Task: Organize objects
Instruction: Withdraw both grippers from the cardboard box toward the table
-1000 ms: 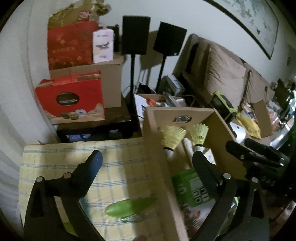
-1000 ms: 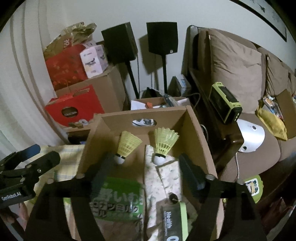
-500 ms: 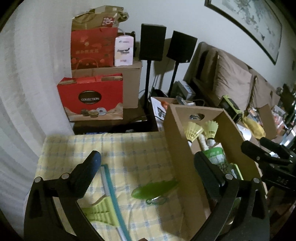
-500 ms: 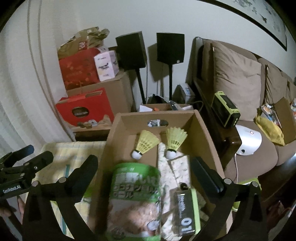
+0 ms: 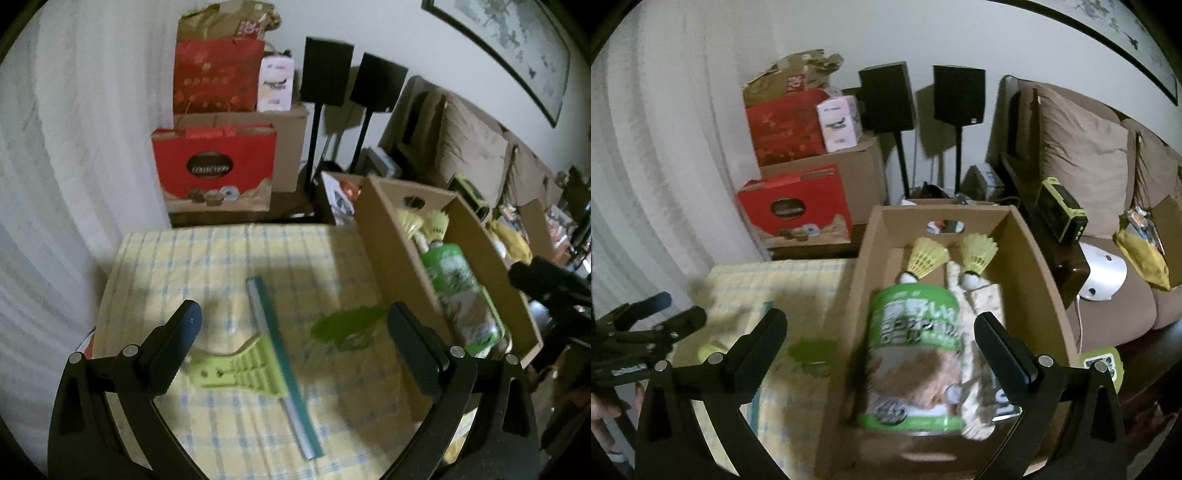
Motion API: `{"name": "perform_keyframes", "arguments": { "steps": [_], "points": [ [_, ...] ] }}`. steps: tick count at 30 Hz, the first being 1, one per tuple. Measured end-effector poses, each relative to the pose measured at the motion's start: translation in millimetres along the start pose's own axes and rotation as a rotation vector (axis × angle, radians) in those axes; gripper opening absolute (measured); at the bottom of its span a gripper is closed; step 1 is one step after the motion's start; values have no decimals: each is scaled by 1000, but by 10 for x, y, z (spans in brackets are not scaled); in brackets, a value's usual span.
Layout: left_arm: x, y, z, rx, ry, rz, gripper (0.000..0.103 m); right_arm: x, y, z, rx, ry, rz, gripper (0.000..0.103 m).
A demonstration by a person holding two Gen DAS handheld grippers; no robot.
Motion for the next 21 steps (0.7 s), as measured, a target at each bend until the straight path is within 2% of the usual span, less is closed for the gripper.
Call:
{"name": "perform_keyframes", "arguments": {
  "steps": [5,12,17,21],
  "points": [
    [-181,-87,97,-6,-40,20,100,-103,-184,-91,35,-6,-24,102],
    [-314,3,303,-74,-83,96,100,-209,-314,-155,105,-34,-11,102],
    [-393,212,483,-86,-97,212,99,-231,-304,-183,126,-41,2,102],
    [-464,421,641,-101,-108,305,91,-247,-242,-214,137,-36,20,102]
  ]
}}
Point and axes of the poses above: each gripper's, at about its wrist camera, not at the fingertips, and z roughly the way its jaws point, y to its right, x to its top, the point moved 5 cm from there along z, roughly the way its jaws point, and after that the axes turned 1 degree about z, right-handed, at the moved point
